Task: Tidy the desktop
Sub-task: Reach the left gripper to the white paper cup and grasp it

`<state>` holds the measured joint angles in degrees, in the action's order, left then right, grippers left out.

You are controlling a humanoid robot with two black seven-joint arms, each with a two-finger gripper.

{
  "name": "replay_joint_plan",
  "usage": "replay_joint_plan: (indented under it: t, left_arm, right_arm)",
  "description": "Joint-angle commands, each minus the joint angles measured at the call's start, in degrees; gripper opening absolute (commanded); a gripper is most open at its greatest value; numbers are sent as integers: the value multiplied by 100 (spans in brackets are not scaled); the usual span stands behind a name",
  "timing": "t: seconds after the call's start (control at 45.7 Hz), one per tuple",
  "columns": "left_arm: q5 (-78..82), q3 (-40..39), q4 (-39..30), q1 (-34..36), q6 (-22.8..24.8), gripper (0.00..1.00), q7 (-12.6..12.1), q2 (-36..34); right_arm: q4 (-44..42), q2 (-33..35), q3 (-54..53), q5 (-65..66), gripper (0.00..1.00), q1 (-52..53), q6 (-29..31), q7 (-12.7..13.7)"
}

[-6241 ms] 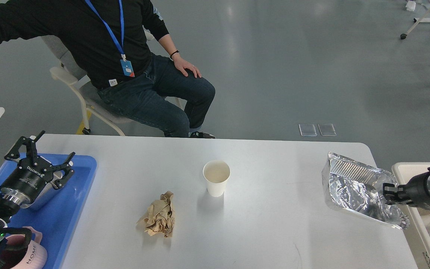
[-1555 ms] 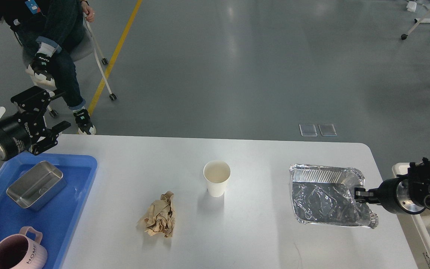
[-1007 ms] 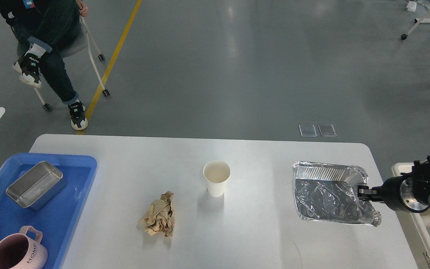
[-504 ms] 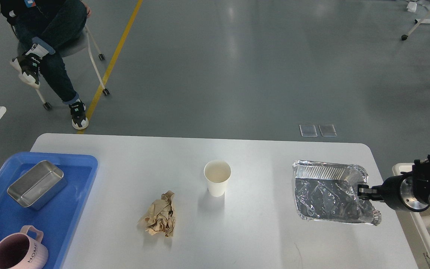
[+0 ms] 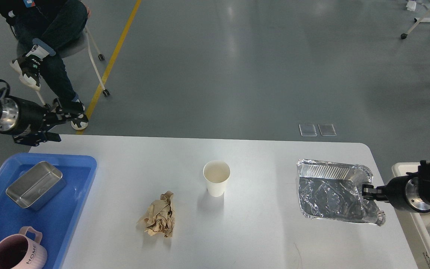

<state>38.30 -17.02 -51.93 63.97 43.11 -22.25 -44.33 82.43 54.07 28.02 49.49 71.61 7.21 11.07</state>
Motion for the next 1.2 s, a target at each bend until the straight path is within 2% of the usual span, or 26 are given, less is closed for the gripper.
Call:
replay_joint_plan:
  t: [0.0,0.175,0.307,0.504,0.635,0.788,0.876,1.073,1.182]
  left_arm:
    - [11,76,367,273,5,98,-157,995]
    - [99,111,771,414,13,98,-368,2112]
    - [301,286,816,414,13,98,-623,2753]
    - [345,621,1377,379,5,98,-649,3650]
    - [433,630,1861,335,-4,98,-579,4125]
    - [617,665,2327,212,-57,98,-333,4521]
    - [688,665,2371,151,-83,98,-219,4600]
    - [828,665,2371,-43,-391,98,-157,4714]
    - [986,665,2380,-95,-479,98,1,4732]
  right_arm:
    - [-7,7,1,8,0,-16,0,0]
    - [-7,7,-8,8,0,-24,-9,-8]
    - [-7,15,-8,8,0,-24,-9,-8]
    - [-7,33,-8,8,0,-59,-26,-8]
    - [-7,24,-8,8,0,-77,-35,-8]
    - [-7,-11,1,8,0,-77,-18,-8]
    - [2,-37,1,8,0,-77,-9,-8]
    - [2,-46,-7,8,0,-77,-9,-8]
    - [2,-37,1,8,0,-77,-9,-8]
